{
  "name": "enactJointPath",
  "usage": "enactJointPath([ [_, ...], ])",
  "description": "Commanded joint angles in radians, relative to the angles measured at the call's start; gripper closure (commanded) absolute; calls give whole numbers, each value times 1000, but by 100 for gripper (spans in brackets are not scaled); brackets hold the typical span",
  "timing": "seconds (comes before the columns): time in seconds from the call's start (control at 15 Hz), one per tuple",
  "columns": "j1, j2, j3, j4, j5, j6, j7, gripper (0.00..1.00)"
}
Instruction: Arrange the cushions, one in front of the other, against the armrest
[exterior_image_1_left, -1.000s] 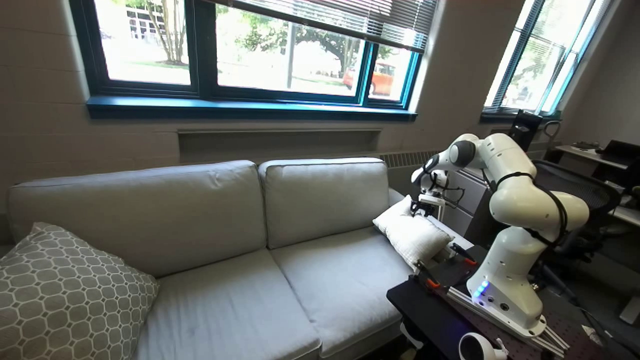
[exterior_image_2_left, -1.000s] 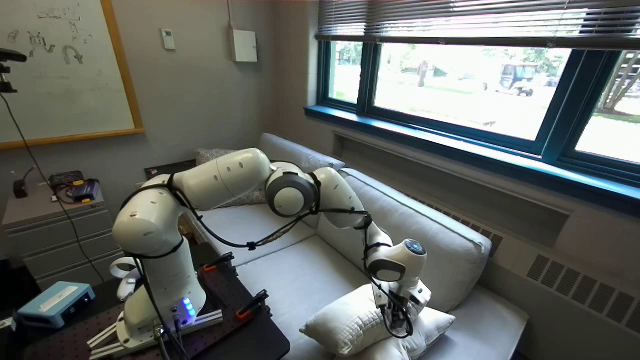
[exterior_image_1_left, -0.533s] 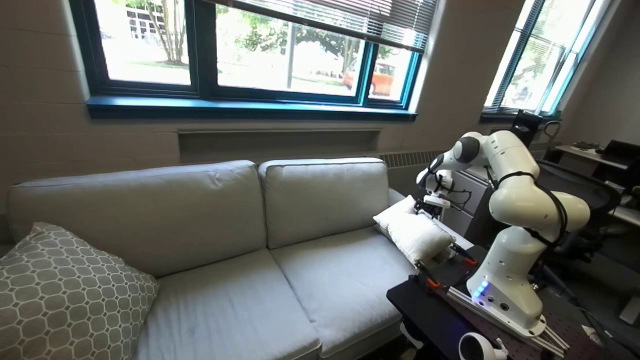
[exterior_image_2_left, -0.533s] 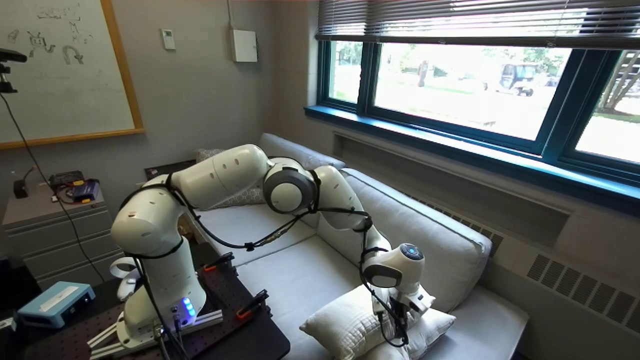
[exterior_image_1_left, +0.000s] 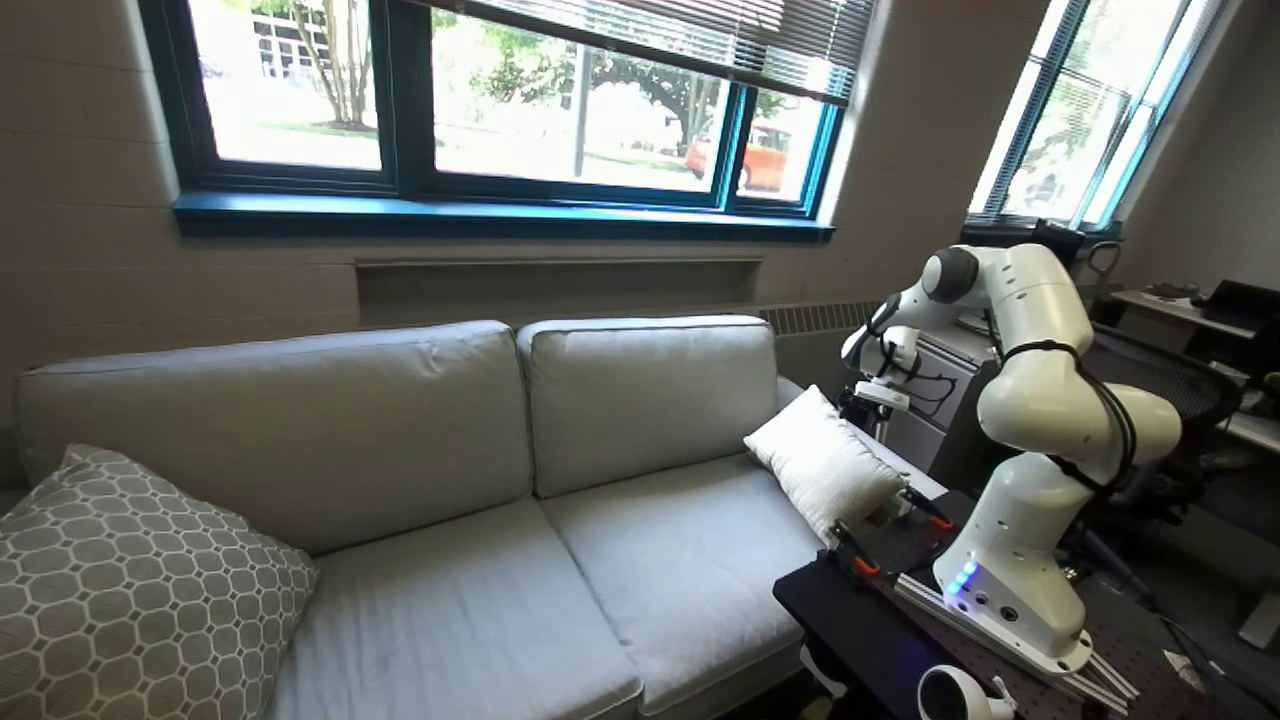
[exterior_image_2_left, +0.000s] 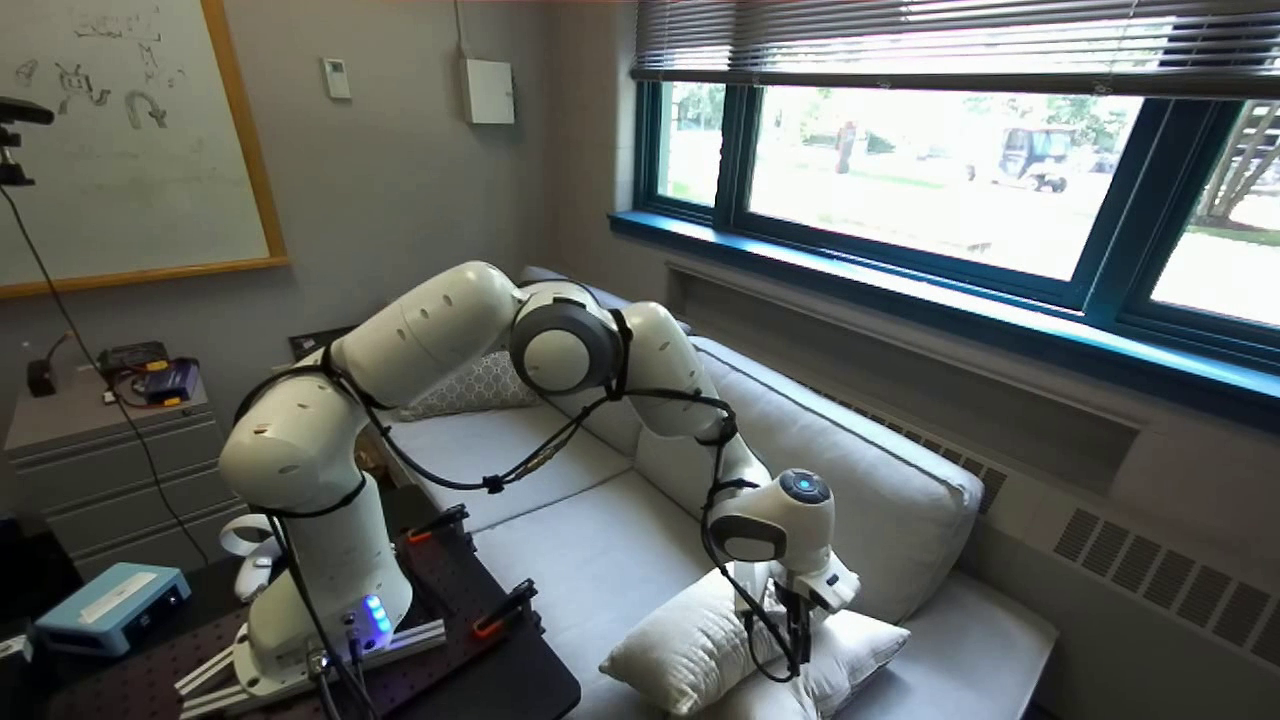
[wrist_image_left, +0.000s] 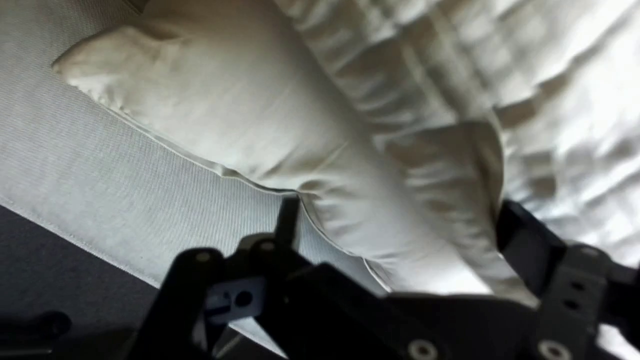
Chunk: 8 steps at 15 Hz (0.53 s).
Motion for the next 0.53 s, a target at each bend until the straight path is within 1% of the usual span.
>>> enactJointPath([
  [0.0,-32,-143,57,-167,31,90,-29,0],
  [0.27,-60,-228,120,-259,47,171,-31,0],
  [0.47,-81,-280,178,-314,56,205,-33,0],
])
